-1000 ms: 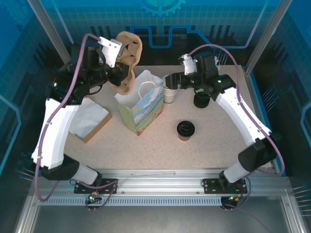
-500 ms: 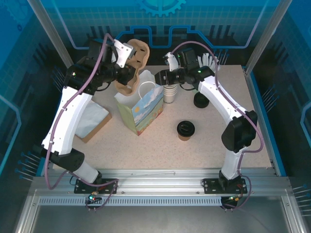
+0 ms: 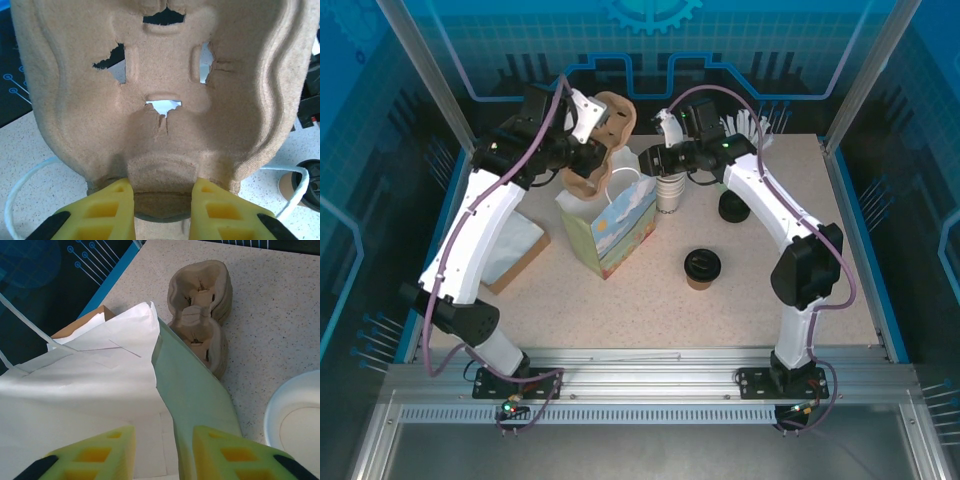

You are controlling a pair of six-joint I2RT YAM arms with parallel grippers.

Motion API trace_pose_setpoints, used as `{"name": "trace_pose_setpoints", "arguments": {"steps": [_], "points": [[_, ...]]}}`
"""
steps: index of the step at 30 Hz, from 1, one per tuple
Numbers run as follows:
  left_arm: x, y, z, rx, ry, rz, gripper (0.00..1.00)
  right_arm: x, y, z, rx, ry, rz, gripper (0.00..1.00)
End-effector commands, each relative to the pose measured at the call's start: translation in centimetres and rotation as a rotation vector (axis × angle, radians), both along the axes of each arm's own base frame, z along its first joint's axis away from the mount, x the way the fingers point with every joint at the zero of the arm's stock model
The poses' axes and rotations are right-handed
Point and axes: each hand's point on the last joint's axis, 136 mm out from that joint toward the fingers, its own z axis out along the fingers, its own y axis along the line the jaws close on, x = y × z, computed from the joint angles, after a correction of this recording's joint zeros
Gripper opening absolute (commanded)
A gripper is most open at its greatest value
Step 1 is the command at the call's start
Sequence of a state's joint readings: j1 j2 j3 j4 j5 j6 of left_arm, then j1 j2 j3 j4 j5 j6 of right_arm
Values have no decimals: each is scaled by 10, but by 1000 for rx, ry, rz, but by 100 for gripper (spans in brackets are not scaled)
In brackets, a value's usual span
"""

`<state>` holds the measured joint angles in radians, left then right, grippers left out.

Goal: Pack the takeout coffee

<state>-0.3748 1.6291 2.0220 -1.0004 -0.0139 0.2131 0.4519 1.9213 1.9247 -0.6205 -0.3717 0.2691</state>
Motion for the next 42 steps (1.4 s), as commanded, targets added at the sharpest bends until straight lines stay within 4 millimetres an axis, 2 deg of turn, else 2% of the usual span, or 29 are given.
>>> {"name": "trace_pose_setpoints", "arguments": {"steps": [1, 11, 25, 42], "points": [[8, 6, -4, 15, -16, 15, 23, -1, 7, 2, -5, -4, 22, 34], [7, 12, -10, -15, -7, 36, 22, 0, 6, -2, -17, -2, 23, 28], [0, 26, 1, -117, -26, 46, 22, 0, 7, -3, -25, 0, 25, 27], [12, 27, -11, -121, -10, 86, 21, -3, 10, -1, -22, -2, 35, 25]]}}
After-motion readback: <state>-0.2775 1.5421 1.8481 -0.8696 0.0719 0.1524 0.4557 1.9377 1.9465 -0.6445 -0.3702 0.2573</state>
